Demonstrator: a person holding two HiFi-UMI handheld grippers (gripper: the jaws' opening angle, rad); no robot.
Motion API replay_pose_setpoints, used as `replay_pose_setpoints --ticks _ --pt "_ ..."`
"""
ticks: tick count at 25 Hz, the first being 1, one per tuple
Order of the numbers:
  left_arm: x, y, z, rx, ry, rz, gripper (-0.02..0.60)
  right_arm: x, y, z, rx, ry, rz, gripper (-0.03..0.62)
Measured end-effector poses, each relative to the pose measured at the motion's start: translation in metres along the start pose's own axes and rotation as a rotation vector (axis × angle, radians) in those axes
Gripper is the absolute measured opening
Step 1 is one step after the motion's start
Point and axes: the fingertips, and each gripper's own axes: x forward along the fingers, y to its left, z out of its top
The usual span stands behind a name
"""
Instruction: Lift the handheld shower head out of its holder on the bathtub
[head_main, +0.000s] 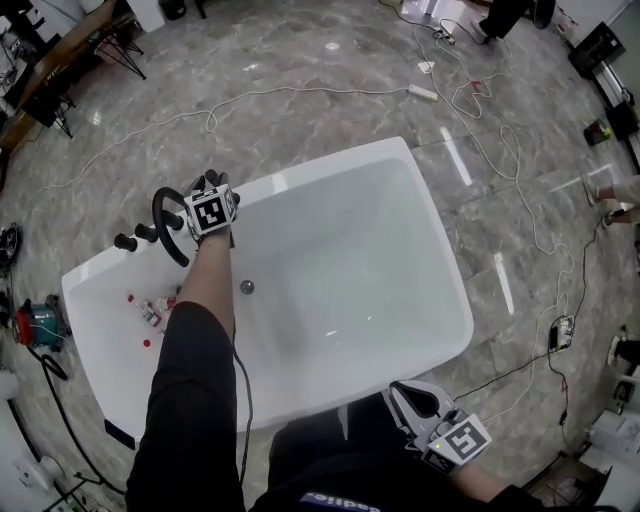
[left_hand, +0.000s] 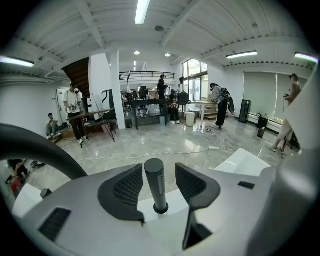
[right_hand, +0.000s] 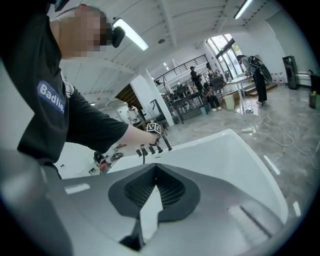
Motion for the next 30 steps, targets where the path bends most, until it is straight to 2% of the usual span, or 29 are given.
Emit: replay_pose_setpoints --ticks 8,9,10,15,20,22,24,26,30 --pt "0.023 0.003 -0.006 0.061 0.030 0.012 0.189 -0.004 -0.017 -0.024 0.046 0.036 -0.054 0.002" --pt "0.024 0.003 -0.007 0.066 0.036 0.010 0.185 -0.004 -0.017 -0.025 0.050 0.037 -0.059 0.002" --pt "0.025 0.004 -0.009 0.071 0.041 0.010 0.147 -0.004 -0.017 -0.025 0.052 0.035 -0.062 0.002" --pt "0.013 -0.004 -0.007 0.102 0.058 -0.004 0.138 -0.015 -0.015 -0.019 0.043 0.010 -0.077 0.002" --pt "-0.026 -0.020 0.024 0.152 -0.038 -0.042 0.137 -0.020 0.002 0.007 0.024 -0.062 -0.047 0.002" --pt "-0.049 -0.021 0.035 0.152 -0.066 -0.051 0.135 -0.024 0.018 0.021 0.007 -0.109 -0.009 0.002" --pt "-0.074 -0.020 0.048 0.144 -0.097 -0.058 0.135 -0.028 0.028 0.027 -0.026 -0.112 0.006 0.002" --pt "-0.100 -0.021 0.060 0.141 -0.127 -0.067 0.135 -0.034 0.033 0.028 -0.067 -0.092 0.000 0.002" --pt "-0.155 -0.015 0.084 0.146 -0.185 -0.079 0.135 -0.045 0.050 0.046 -0.090 -0.125 -0.024 0.002"
